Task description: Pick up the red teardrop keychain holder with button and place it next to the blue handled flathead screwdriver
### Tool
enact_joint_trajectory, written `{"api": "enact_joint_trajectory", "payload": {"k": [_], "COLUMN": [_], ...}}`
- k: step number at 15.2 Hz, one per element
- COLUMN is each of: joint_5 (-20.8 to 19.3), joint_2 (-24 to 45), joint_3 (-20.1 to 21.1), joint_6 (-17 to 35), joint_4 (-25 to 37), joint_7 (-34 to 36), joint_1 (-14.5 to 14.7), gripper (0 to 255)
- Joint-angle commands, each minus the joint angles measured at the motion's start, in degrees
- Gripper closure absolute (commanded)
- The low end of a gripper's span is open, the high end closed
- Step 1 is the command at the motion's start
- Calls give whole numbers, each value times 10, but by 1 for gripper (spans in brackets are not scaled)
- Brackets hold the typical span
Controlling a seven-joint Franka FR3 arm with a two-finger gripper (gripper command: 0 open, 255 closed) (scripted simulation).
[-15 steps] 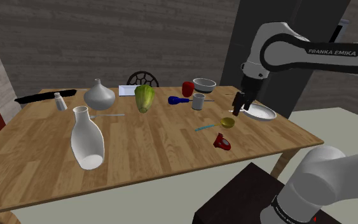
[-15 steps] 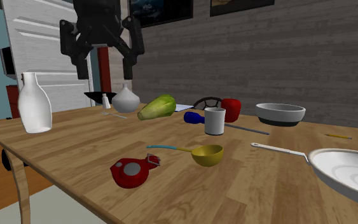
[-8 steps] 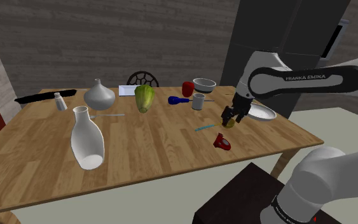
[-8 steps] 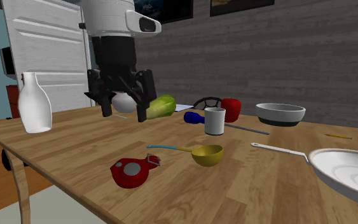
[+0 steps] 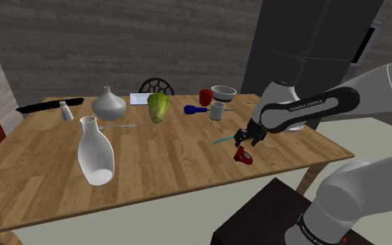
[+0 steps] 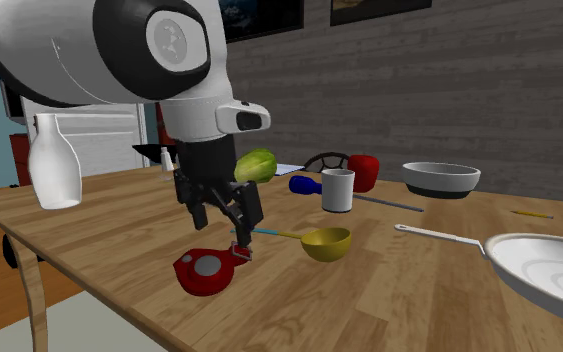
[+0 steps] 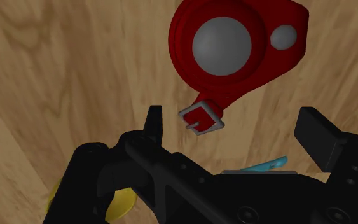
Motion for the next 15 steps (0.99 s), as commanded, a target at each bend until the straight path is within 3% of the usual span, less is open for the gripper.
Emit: {"api": "enact_joint_trajectory", "payload": {"k": [1,6,14,15], "joint_5": [1,2,2,2], "joint_2": [21,67,67,67], "joint_3": [-1,0,-1,-1], "joint_6": [29,82,82,82], "joint_4": [-5,-11,-11,-11], "joint_7": [1,1,0,0], "joint_1": [-2,0,0,0], "gripper": [0,0,0,255]}}
